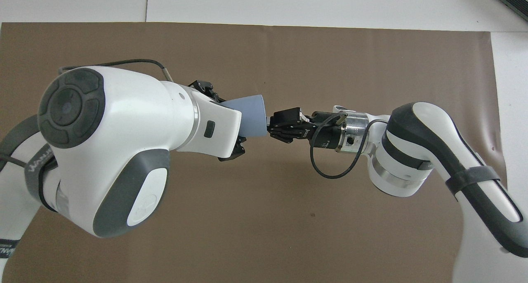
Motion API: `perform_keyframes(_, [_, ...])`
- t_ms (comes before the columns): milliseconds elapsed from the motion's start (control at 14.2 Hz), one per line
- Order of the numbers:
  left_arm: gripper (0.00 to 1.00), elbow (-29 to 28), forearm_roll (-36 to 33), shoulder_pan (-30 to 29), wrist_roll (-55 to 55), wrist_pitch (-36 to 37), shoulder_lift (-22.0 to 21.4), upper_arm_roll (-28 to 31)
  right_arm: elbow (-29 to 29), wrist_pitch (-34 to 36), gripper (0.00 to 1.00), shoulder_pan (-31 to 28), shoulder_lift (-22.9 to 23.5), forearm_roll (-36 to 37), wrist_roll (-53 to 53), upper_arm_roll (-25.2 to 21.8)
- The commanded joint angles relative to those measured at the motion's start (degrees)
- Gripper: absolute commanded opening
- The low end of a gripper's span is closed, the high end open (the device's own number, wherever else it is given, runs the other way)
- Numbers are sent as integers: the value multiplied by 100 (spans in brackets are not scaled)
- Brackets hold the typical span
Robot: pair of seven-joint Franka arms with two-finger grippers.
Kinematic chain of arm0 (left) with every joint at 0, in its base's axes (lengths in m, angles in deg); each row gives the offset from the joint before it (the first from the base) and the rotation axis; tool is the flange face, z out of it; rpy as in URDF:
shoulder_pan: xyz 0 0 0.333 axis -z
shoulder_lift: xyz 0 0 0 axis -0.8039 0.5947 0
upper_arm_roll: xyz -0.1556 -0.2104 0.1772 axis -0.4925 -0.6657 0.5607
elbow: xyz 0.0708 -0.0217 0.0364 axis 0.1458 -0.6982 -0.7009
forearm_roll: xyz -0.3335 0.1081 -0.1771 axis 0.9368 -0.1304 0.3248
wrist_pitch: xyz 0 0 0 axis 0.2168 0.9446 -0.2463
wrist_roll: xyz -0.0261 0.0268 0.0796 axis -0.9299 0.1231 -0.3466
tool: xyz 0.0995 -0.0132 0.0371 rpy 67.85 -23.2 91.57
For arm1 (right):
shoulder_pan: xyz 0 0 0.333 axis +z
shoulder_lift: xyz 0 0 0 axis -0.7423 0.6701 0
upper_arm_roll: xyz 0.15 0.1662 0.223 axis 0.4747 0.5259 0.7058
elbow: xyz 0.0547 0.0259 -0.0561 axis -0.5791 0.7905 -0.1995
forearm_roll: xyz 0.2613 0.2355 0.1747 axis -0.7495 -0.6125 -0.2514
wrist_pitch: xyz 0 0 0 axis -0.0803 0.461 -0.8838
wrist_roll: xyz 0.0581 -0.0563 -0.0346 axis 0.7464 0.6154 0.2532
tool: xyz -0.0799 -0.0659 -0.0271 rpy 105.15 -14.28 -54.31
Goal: Hang cup on cup holder
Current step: 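Grasp the cup base with the left gripper from the right gripper, then open the right gripper and withdraw it while the left gripper pulls back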
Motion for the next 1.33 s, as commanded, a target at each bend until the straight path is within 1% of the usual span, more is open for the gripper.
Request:
perform_keyframes(0, [0,-211,15,168,189,-114,-46,8,-13,-8,0,-35,-85,-95,-102,42])
perform_keyframes(351, [0,-203,15,150,259,52,-55,17,-13,-8,0,-35,-85,-86,-129,33])
perform_keyframes(421, [0,-168,15,133,408,175,-55,17,-21,-8,4,-35,-85,-60,-198,33])
perform_keyframes(562, [0,-168,15,115,436,229,-64,25,-22,-78,63,-35,-173,-24,-391,15])
perform_keyframes(632, [0,-168,7,97,436,281,-64,25,-21,-192,90,-35,-234,63,-523,15])
perform_keyframes(702, [0,-159,7,89,436,316,-64,43,-39,-323,100,-53,-313,272,-663,7])
perform_keyframes(843, [0,-159,-46,88,444,430,-81,69,-74,-526,100,-131,-463,764,-919,-11])
perform_keyframes(1054, [0,-159,-133,45,436,615,-90,96,-92,-500,100,-360,-525,1170,-1060,-11])
perform_keyframes(1194, [0,-150,-528,-43,401,930,-108,87,-188,-562,100,-500,-542,1748,-1069,-29])
perform_keyframes(1264, [0,-159,-617,-61,409,1289,-151,96,-249,-571,100,-631,-542,2143,-1069,-29])
